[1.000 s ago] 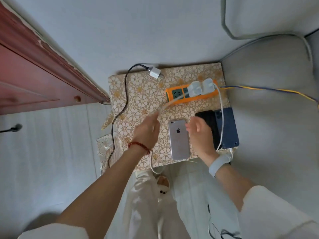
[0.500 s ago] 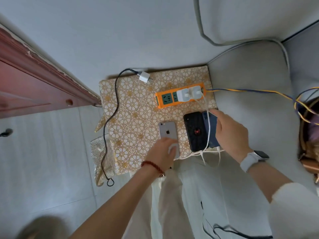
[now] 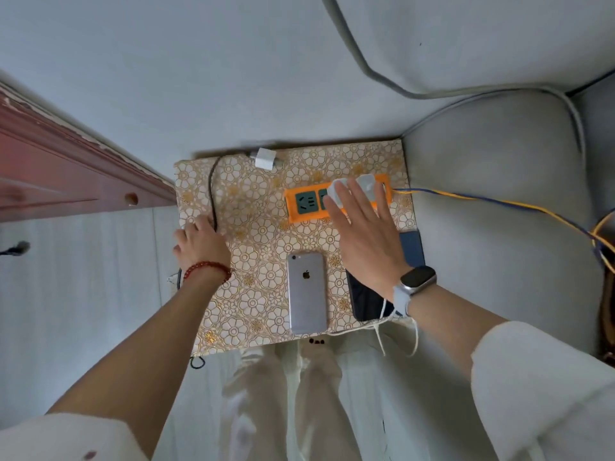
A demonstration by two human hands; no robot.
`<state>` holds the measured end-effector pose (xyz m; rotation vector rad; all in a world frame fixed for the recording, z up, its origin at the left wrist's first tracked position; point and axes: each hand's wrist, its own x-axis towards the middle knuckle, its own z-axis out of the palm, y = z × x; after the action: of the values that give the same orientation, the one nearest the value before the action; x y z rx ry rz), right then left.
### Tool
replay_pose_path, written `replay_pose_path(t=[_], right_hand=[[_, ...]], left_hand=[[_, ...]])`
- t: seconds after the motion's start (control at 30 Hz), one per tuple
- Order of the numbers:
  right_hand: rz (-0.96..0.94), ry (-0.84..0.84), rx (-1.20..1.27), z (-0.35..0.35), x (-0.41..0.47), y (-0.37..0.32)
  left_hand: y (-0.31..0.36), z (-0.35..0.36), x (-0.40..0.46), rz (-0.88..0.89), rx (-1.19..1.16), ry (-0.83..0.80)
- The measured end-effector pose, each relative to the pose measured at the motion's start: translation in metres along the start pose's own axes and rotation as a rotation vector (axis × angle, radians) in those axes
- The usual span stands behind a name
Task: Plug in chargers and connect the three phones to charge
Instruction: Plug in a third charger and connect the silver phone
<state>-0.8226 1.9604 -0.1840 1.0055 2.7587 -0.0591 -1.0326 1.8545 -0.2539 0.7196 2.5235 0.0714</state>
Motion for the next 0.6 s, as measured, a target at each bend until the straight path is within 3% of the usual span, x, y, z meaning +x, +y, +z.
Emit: replay_pose_path(t=[0.13,0.27,0.4,0.5,0.6], right_hand=[[-0.052,0.024,-0.007,-0.005,0.005,0.004],[-0.188,0.018,0.149,-0.013,0.02,-0.004],[-0.346,-0.093,0.303,-0.017,0.043,-0.029],[-0.359,-0.216,0.393,-0.014,0.054,-0.046],[-0.311,-0.168,0.443,-0.006,0.056,-0.048]], left_hand=[[0.002,0.001,-0.019,0.147,-0.209,0.035],[-0.002,-0.015,-0.058,0.461,-0.327,0.09],[-0.01,-0.039,-0.091,0.713,-0.381,0.089],[-0.017,-0.055,-0.108,0.702,-0.436,0.117],[-0.029,-0.067,-0.116,0.633,-0.52,0.205]])
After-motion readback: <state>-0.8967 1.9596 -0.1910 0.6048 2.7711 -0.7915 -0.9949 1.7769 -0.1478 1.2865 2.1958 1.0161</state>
